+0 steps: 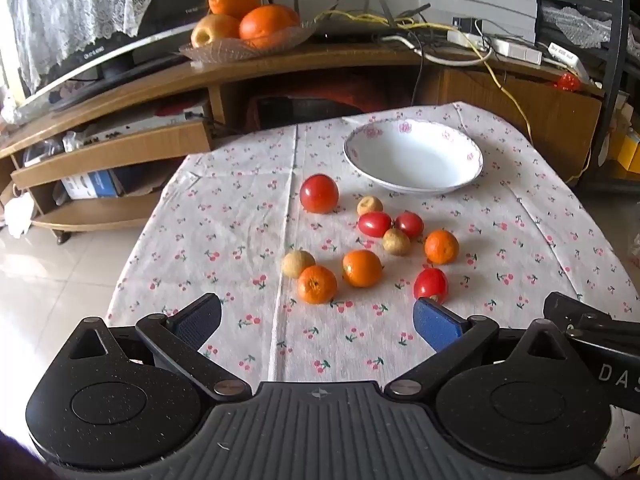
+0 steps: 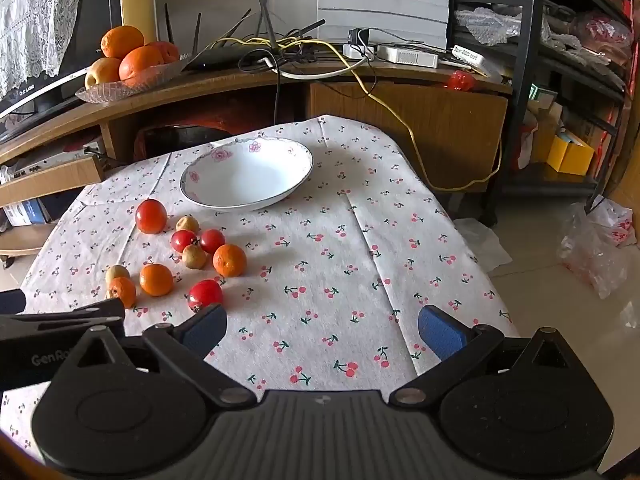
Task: Organize fruits
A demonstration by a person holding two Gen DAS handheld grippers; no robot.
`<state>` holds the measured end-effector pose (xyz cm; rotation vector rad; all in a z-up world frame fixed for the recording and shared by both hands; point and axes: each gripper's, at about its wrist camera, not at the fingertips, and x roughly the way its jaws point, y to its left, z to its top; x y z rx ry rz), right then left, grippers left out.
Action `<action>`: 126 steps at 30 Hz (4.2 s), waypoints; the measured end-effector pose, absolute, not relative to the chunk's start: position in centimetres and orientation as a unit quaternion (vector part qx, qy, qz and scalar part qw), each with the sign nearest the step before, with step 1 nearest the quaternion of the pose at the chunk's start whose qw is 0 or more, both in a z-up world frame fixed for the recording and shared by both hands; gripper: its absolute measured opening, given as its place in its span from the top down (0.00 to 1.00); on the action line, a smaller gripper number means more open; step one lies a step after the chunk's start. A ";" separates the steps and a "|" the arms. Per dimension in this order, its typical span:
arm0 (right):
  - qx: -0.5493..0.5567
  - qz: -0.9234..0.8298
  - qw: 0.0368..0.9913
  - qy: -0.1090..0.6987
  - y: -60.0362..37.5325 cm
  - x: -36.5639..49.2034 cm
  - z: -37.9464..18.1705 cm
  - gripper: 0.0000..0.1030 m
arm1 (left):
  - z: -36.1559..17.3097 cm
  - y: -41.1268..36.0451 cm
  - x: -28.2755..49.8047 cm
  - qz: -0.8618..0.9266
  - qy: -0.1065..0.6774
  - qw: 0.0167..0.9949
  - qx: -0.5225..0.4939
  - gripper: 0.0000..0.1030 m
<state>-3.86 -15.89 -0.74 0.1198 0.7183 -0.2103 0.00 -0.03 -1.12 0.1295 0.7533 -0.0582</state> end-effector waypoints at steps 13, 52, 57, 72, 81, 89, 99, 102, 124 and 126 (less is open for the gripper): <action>0.049 -0.105 0.925 0.362 -15.8 -3.6 -1.1 0.00 | -1.9 -0.3 0.3 -0.026 0.400 0.915 0.054 0.00; 0.041 -0.115 0.920 0.372 -16.2 -3.2 -1.5 0.00 | -1.7 0.1 0.5 -0.043 0.408 0.911 0.034 0.00; 0.041 -0.115 0.920 0.373 -16.1 -3.2 -1.5 0.00 | -1.7 0.2 0.5 -0.043 0.409 0.911 0.035 0.00; 0.043 -0.115 0.918 0.376 -16.2 -3.2 -1.8 0.00 | -1.7 0.1 0.5 -0.043 0.408 0.911 0.040 0.01; 0.042 -0.114 0.918 0.377 -16.1 -3.1 -1.9 0.00 | -1.9 0.1 0.5 -0.043 0.410 0.910 0.043 0.01; 0.038 -0.110 0.916 0.383 -15.9 -2.9 -2.2 0.01 | -2.2 0.1 0.6 -0.043 0.412 0.909 0.046 0.02; 0.031 -0.090 0.916 0.389 -15.1 -2.0 -2.4 0.06 | -2.6 0.9 1.0 -0.038 0.416 0.908 0.043 0.04; 0.026 -0.073 0.918 0.389 -14.6 -1.6 -2.3 0.10 | -2.6 1.4 1.1 -0.035 0.419 0.907 0.033 0.05; 0.041 0.040 0.903 0.426 -12.3 3.9 -4.0 0.44 | -3.0 3.7 3.9 -0.052 0.430 0.901 0.025 0.08; 0.042 0.049 0.903 0.425 -12.1 4.4 -4.2 0.45 | -3.0 3.9 4.1 -0.050 0.427 0.903 0.021 0.08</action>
